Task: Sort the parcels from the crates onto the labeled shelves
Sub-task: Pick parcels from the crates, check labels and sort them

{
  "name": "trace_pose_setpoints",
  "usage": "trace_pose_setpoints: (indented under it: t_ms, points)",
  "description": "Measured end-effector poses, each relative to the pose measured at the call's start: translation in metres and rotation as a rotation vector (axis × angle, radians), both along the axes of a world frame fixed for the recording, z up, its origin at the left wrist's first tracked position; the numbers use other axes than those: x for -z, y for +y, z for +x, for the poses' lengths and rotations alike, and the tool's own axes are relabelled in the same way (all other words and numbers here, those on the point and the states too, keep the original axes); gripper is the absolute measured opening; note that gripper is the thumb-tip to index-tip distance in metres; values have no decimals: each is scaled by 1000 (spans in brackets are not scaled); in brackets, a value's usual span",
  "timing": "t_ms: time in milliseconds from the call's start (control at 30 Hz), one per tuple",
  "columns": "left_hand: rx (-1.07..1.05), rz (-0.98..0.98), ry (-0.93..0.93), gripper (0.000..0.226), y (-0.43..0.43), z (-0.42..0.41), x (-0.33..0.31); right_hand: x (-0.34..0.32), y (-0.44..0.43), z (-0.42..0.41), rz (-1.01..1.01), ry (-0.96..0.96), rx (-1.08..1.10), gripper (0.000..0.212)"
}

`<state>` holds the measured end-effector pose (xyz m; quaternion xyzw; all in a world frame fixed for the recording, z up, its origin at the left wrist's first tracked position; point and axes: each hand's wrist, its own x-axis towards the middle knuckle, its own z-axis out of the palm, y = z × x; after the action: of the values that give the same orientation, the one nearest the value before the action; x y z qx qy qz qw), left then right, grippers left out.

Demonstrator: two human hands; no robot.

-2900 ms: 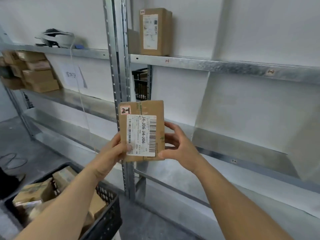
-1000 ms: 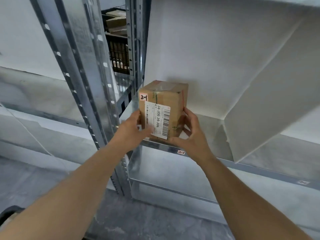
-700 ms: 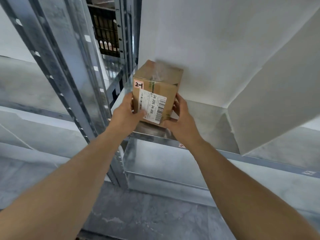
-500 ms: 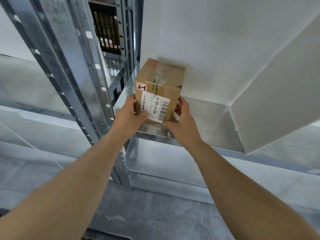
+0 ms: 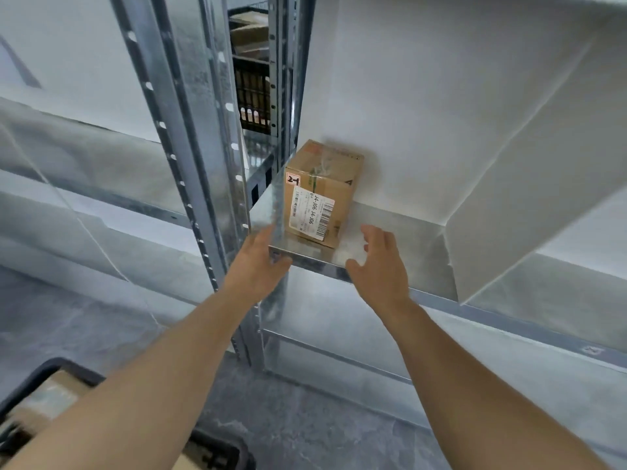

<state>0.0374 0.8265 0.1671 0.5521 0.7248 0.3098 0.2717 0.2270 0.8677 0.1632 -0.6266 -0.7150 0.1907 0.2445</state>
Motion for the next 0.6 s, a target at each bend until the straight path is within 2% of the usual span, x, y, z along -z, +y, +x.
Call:
trace_pose_setpoints:
  t_ms: [167, 333, 600]
  points:
    - [-7, -101, 192, 55, -93, 17, 8, -4, -64, 9, 11, -209, -152, 44]
    - [-78, -178, 328, 55, -182, 34, 16, 3, -132, 14, -34, -251, -334, 48]
    - [-341, -267, 381, 60, -306, 45, 31, 17, -226, 1, -36, -301, -634, 46]
